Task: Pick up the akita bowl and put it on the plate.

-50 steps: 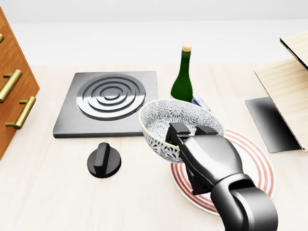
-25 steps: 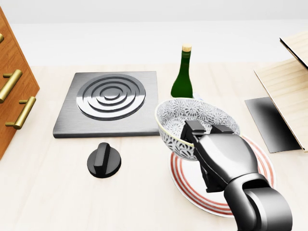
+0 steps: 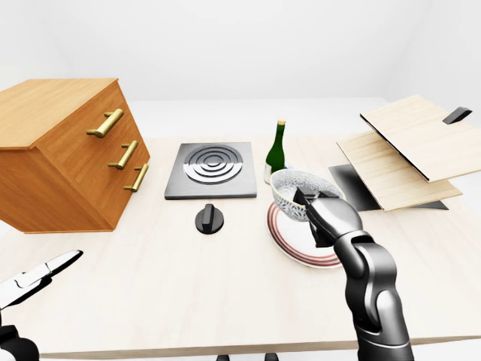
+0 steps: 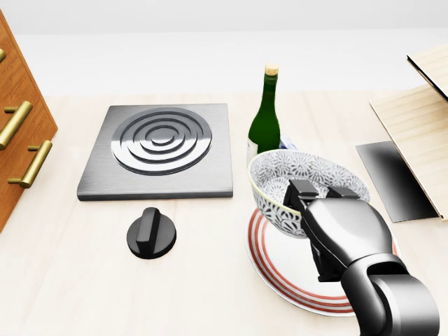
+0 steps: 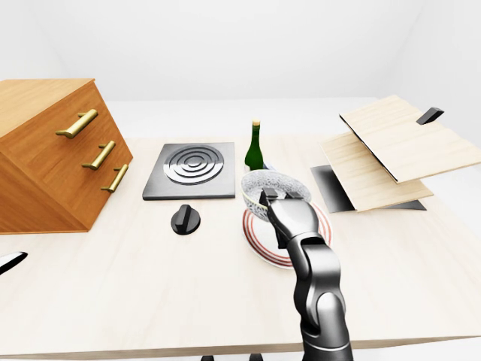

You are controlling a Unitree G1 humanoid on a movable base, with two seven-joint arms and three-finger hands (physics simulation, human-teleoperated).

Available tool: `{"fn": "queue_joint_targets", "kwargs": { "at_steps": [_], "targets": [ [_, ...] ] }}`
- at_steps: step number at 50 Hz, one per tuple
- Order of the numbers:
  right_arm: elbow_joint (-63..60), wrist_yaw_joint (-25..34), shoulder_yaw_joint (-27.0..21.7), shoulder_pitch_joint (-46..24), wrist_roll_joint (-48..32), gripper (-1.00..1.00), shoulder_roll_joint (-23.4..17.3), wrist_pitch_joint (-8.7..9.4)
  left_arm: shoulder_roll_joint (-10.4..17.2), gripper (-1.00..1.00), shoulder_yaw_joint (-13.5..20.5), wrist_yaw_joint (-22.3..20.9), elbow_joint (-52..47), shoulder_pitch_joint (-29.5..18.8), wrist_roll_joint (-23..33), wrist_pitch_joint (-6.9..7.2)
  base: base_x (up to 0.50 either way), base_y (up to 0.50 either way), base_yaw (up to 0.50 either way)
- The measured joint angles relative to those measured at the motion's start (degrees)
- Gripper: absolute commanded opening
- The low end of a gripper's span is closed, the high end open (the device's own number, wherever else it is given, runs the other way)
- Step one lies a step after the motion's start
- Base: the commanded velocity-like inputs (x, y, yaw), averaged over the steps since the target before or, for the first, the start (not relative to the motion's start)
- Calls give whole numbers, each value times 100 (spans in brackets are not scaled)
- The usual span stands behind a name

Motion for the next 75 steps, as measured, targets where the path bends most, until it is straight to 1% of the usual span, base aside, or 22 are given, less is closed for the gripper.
{"fn": "queue_joint_targets", "kwargs": {
  "at_steps": [25,40,59,75],
  "targets": [
    [158,0,-339,-16,-134,-100,-209,0,-3,100,36,-5,-102,-14,-6,0,0,0,0],
    [217,0,-460,-92,-336,-100,-302,0,-2,100,30,1,-78,-13,-10,0,0,0,0],
    [375,0,-482,-184,-501,-100,-319,0,-6,100,51,-12,-109,-7,-28,0,0,0,0],
    [655,0,-381,-286,-549,-100,-295,0,-8,100,85,-24,-189,-10,-49,0,0,0,0]
  ]
}}
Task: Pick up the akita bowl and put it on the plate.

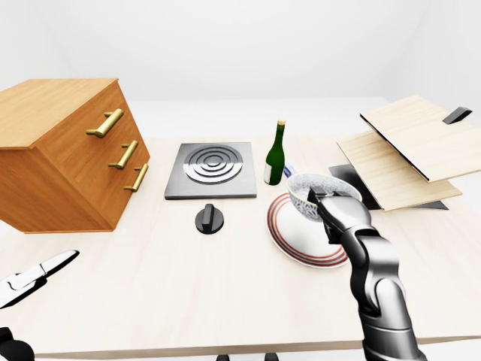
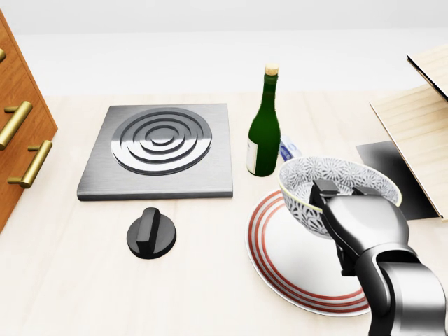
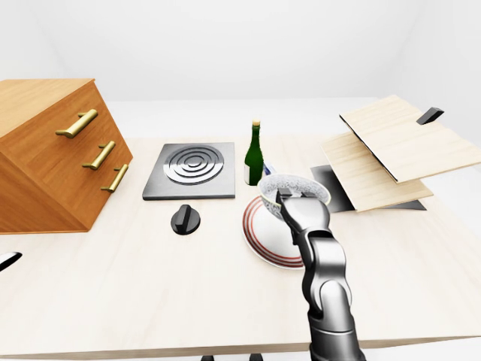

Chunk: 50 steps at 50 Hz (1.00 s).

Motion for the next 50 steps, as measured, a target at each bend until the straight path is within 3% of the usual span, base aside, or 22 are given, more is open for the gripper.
{"fn": "queue_joint_targets", "kwargs": {
  "at_steps": [50],
  "targets": [
    [188,-50,103,119,88,-100,127,0,17,100,-83,58,274,2,14,0,0,0,0]
  ]
}}
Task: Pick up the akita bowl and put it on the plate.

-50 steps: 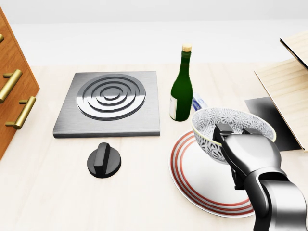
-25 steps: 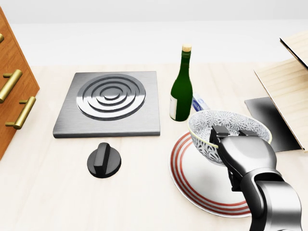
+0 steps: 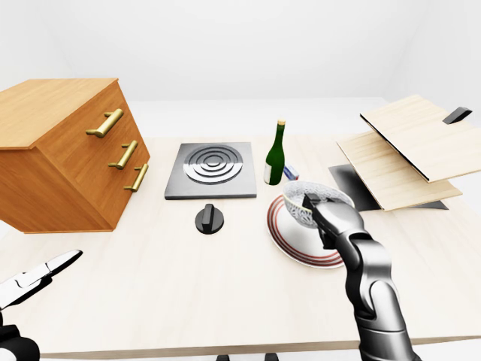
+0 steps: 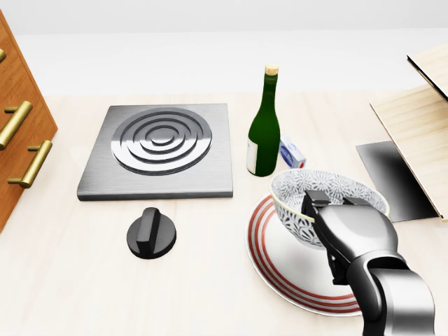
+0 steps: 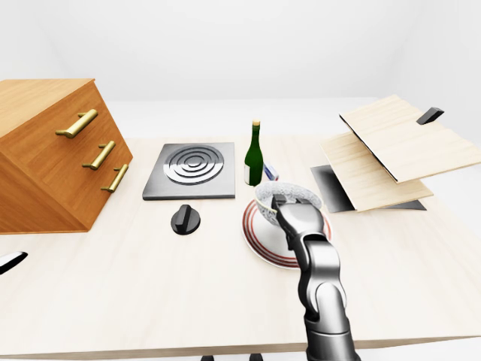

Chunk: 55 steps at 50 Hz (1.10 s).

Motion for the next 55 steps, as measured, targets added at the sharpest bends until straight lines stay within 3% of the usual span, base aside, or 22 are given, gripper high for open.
{"fn": "queue_joint_targets", "kwargs": {
  "at_steps": [14,55],
  "targets": [
    [403,-431,75,55,168,-100,-7,0,0,100,-3,21,-54,-5,9,0,0,0,0],
    [819,-908,81,144,154,-100,-83,0,-12,100,87,5,-290,-11,-35,0,0,0,0]
  ]
}}
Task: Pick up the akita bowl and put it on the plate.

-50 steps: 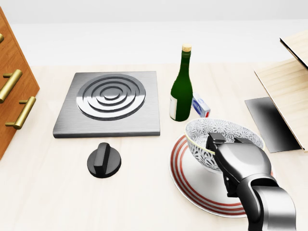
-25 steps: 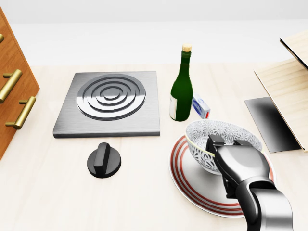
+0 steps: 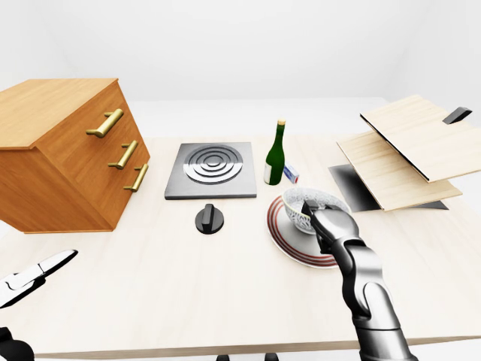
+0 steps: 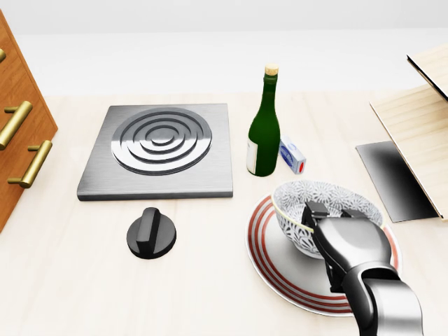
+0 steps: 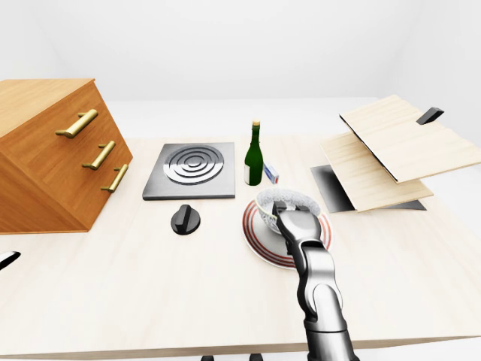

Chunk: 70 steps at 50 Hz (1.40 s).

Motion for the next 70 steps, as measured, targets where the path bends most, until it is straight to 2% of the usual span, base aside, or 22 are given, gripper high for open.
{"fn": "queue_joint_targets", "kwargs": {
  "at_steps": [70],
  "targets": [
    [207,-347,68,116,119,-100,-20,0,-21,100,-77,-16,104,30,51,0,0,0,0]
  ]
}}
